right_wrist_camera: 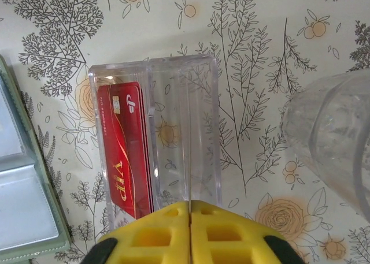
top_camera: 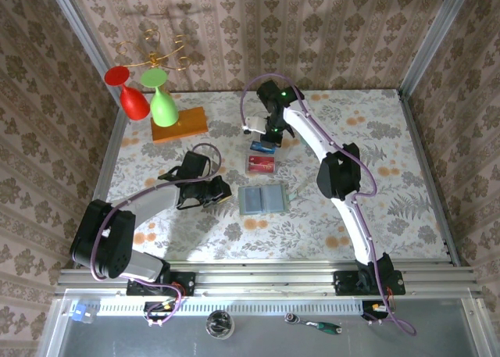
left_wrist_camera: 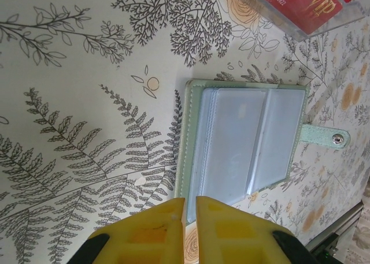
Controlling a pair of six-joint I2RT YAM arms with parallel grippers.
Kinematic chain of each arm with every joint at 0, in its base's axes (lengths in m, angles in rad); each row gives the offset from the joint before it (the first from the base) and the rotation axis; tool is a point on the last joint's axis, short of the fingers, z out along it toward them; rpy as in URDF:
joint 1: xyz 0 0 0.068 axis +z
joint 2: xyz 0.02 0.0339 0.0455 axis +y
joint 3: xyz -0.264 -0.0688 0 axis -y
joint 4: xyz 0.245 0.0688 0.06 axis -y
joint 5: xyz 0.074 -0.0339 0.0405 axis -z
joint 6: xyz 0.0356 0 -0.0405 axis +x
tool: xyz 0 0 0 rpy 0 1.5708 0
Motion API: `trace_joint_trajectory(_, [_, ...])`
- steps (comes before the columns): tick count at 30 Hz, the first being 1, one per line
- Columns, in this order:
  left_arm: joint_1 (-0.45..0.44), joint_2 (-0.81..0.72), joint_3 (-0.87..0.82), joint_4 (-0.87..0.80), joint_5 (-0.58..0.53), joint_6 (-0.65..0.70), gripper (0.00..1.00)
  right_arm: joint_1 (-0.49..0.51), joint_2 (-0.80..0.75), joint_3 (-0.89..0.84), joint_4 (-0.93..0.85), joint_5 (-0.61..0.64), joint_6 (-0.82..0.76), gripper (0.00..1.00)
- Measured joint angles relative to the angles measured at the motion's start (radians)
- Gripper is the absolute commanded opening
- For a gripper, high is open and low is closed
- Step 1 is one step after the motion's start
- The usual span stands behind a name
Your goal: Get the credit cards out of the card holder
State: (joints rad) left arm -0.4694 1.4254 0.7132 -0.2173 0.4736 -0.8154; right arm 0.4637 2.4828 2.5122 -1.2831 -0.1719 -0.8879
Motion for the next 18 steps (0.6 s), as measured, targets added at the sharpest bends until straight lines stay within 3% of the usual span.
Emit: trace_joint_trajectory(18, [0.000,0.000,0.001,-0.018,-0.003,-0.003,0.14,0.016,-0.001,-0.060,0.171,0.064,0.066,0.22])
